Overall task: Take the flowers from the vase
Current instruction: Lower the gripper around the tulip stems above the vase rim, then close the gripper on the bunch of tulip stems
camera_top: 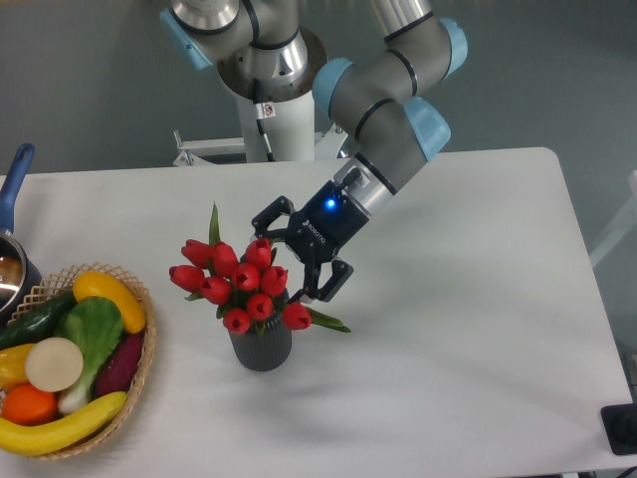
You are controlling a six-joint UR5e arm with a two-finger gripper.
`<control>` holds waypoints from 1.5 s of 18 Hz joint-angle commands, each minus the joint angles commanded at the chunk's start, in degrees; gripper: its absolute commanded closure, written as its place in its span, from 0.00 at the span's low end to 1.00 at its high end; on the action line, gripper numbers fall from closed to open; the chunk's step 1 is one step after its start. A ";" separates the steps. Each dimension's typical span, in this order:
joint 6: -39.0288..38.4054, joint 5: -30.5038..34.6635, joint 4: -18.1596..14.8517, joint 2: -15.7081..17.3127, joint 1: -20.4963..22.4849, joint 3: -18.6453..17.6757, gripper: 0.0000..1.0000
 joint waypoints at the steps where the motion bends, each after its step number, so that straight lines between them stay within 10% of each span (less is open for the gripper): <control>1: 0.00 0.00 0.00 -0.09 -0.17 0.00 0.00; 10: 0.00 0.00 0.00 -1.32 -2.20 0.79 0.00; 17: -0.09 -0.61 0.62 -1.67 -2.02 1.14 0.40; 27: -0.09 -1.58 0.70 -1.58 -1.67 1.05 0.55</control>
